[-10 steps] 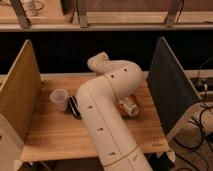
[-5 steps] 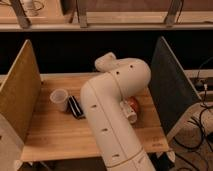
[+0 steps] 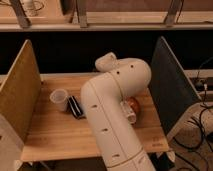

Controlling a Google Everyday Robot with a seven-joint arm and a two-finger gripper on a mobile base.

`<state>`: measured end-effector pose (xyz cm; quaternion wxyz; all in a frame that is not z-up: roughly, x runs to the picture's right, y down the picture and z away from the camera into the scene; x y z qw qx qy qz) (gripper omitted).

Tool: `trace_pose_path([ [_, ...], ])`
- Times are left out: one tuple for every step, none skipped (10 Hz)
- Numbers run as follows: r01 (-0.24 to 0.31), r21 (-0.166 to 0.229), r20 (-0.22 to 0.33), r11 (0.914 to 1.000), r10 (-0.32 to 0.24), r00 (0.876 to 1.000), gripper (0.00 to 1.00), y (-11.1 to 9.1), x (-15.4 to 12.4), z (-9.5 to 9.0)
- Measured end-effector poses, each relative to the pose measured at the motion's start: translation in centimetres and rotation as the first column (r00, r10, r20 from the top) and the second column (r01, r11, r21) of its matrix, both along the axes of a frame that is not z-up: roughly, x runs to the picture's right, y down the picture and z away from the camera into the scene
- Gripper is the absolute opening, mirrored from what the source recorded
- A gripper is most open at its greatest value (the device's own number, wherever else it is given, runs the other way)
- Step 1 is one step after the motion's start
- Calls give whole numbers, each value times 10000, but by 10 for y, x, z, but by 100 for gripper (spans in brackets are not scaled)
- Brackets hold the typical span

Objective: Drag the pepper across the table

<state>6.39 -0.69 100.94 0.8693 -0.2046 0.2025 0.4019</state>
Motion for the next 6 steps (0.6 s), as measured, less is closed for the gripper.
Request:
trace_pose_path([
  [9,2,10,10000,-9,10000,55,0,-1,0],
  [8,1,9,10000,-8,10000,65,0,-1,0],
  [8,2,8,10000,-8,10000,76,0,-1,0],
  [9,3,9,10000,-9,10000,79,0,-1,0],
  [8,3,10,10000,-8,10000,80,0,-1,0],
  [8,1,7,10000,-8,10000,80,0,-1,0],
])
